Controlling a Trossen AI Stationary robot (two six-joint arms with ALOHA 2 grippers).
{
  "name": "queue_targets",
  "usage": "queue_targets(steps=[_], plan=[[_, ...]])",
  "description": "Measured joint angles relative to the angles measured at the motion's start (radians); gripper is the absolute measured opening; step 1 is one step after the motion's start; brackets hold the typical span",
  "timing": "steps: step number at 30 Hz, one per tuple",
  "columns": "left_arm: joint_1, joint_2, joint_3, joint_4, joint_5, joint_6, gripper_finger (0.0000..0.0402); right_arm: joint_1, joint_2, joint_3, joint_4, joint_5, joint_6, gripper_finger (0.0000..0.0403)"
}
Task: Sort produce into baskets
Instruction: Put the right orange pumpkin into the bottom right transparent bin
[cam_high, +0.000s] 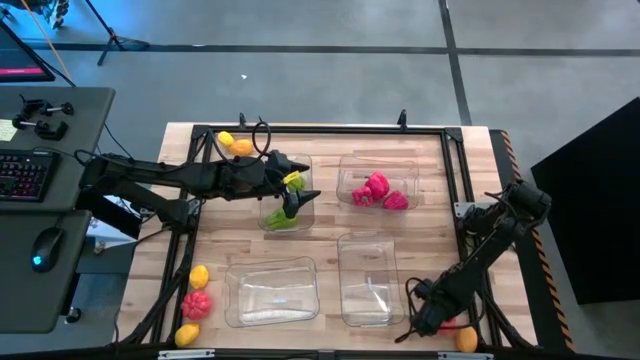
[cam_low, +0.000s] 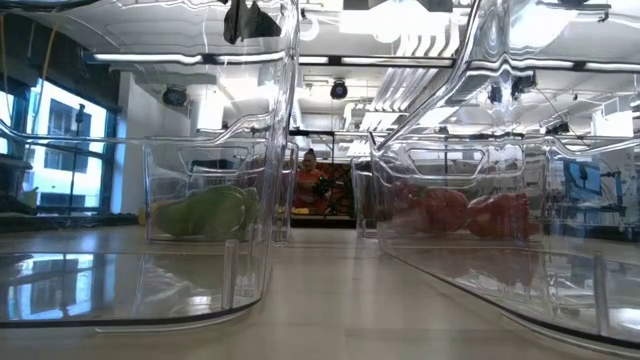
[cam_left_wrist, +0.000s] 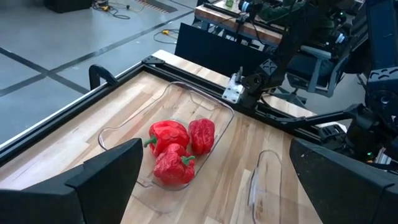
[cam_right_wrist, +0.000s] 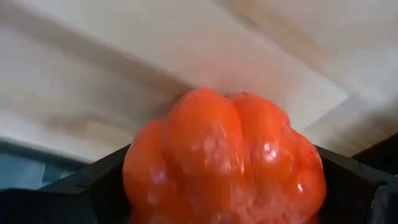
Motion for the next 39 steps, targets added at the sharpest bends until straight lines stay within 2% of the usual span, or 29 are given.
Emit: queue_targets(steps=[4, 8, 17, 21, 28, 33, 36, 39], plan=[[0.000, 0.000, 0.000, 0.007, 0.000, 0.001, 0.0394, -0.005, -0.003, 0.000, 0.014, -0.061, -0.058, 0.0369], [0.000, 0.000, 0.000, 0.007, 0.000, 0.021, 0.0394, -0.006, -0.039, 0.029, 0.005, -0.069, -0.115, 0.0367], [0.008, 0.000, 0.000, 0.007, 0.000, 0.035, 0.0394, -0.034, -0.221, 0.153, -0.086, 0.127, -0.202, 0.0352], [0.013, 0.000, 0.027, -0.004, 0.004, 0.036, 0.0394, -0.058, -0.305, 0.229, -0.158, 0.305, -0.250, 0.0350], [0.021, -0.028, 0.105, -0.056, 0.072, 0.070, 0.0394, -0.135, -0.399, 0.280, -0.189, 0.833, -0.341, 0.0353], [0.021, -0.095, 0.138, -0.149, 0.081, 0.080, 0.0394, -0.166, -0.409, 0.279, -0.180, 1.122, -0.398, 0.0355], [0.021, -0.140, 0.138, -0.186, 0.081, 0.064, 0.0394, -0.185, -0.405, 0.266, -0.179, 1.211, -0.408, 0.0355], [0.010, -0.175, 0.121, -0.188, 0.081, 0.020, 0.0394, -0.208, -0.397, 0.248, -0.179, 1.215, -0.408, 0.0355]])
